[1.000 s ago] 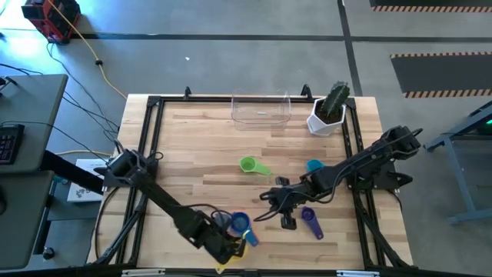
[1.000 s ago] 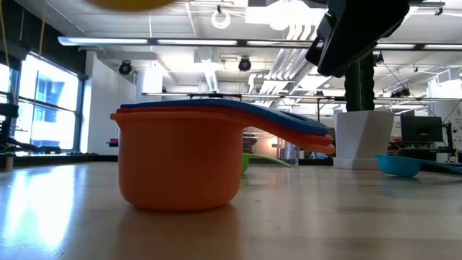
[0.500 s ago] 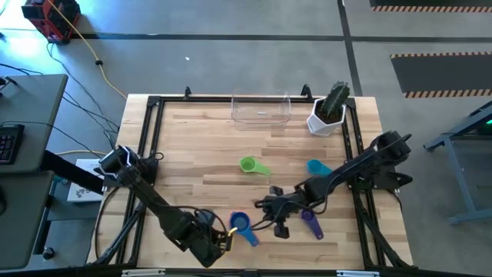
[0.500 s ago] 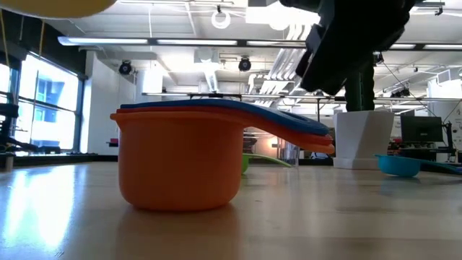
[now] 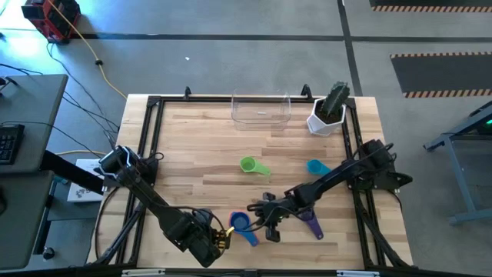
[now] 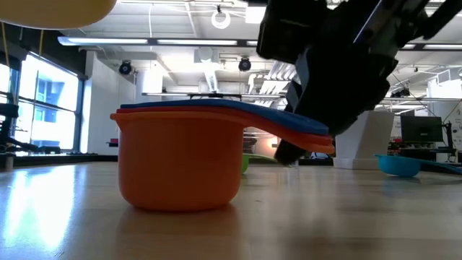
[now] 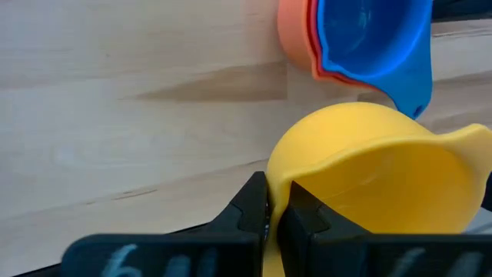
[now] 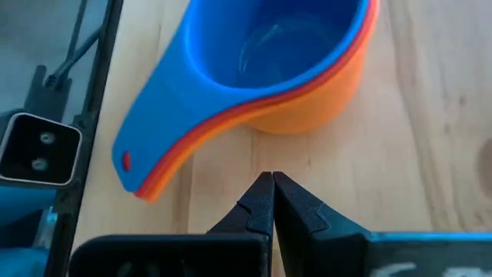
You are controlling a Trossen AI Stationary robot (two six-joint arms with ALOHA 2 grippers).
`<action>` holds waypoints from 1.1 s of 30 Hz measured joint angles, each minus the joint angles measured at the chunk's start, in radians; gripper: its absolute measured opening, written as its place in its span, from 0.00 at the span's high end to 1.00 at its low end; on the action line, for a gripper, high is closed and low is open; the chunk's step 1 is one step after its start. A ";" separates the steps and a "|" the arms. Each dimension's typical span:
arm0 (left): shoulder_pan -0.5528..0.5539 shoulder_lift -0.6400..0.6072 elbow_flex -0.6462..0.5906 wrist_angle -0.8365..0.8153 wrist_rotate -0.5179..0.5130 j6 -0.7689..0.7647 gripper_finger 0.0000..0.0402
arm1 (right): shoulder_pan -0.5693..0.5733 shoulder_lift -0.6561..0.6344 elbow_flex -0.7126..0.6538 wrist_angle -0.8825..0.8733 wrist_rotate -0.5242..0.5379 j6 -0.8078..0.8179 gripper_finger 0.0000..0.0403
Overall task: Nest measuring cups in basket
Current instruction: Stack the yellow measuring cup on top of the blue measuring cup
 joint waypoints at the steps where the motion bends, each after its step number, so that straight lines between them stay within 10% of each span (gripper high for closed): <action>1: 0.000 0.000 0.000 0.000 0.000 0.000 0.98 | 0.000 0.011 0.000 0.016 -0.008 0.004 1.00; 33: 0.026 0.000 0.000 -0.043 0.041 -0.026 0.98 | -0.059 0.037 0.002 0.206 0.017 0.093 1.00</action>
